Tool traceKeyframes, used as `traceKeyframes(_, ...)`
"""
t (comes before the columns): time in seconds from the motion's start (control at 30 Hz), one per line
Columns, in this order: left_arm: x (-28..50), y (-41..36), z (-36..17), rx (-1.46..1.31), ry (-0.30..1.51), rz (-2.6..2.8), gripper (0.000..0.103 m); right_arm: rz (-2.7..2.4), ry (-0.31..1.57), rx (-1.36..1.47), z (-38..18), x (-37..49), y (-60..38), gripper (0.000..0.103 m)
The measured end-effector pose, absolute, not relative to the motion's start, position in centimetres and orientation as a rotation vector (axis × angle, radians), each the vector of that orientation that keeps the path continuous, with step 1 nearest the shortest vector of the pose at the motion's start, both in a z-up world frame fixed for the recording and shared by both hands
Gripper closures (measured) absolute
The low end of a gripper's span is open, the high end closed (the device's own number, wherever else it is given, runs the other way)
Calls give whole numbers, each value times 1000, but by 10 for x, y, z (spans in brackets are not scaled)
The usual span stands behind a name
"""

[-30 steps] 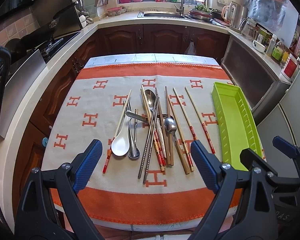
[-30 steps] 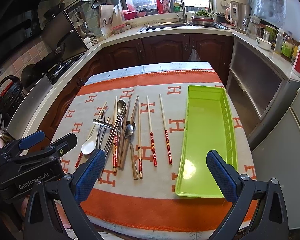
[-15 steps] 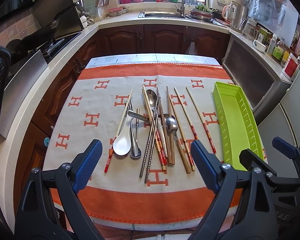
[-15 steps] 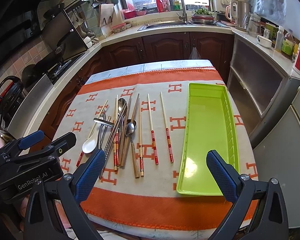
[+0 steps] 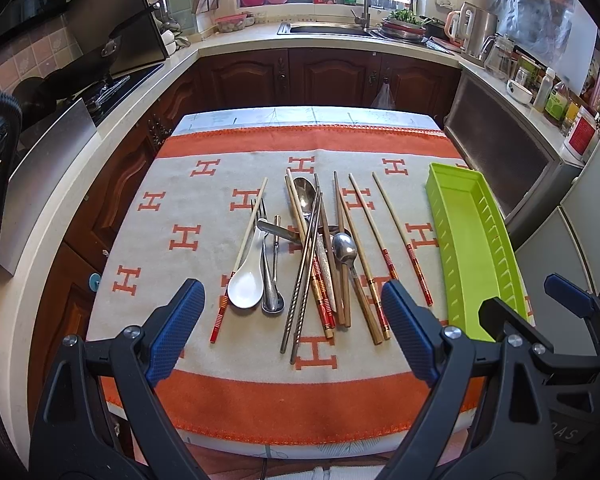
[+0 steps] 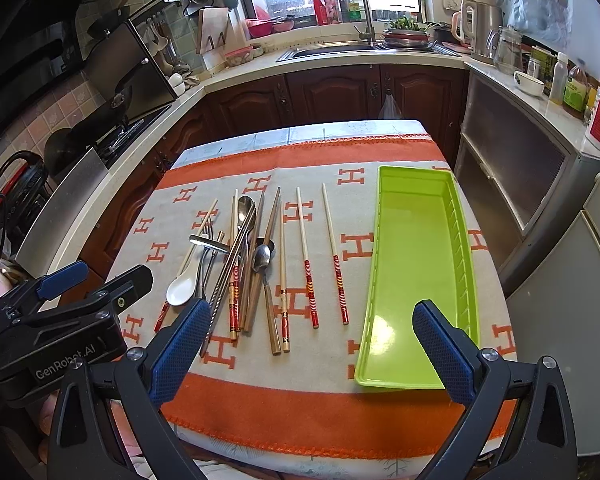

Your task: Organize utensils

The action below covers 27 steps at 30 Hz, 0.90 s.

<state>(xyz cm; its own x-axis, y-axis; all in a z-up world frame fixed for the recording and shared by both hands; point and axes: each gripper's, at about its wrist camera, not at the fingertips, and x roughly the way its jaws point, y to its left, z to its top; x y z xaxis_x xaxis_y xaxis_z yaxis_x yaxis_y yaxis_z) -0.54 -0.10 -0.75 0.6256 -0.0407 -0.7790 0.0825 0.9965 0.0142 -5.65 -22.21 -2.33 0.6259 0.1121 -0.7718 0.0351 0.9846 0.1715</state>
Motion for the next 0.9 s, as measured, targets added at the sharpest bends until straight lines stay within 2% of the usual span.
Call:
traceKeyframes(0.8, 2, 9, -12, 53, 930, -65, 15, 68, 928, 157, -26, -49, -216, 1)
traceKeyframes(0.9, 11, 14, -14, 46, 947, -57, 20, 63, 927, 148, -26, -45, -217, 1)
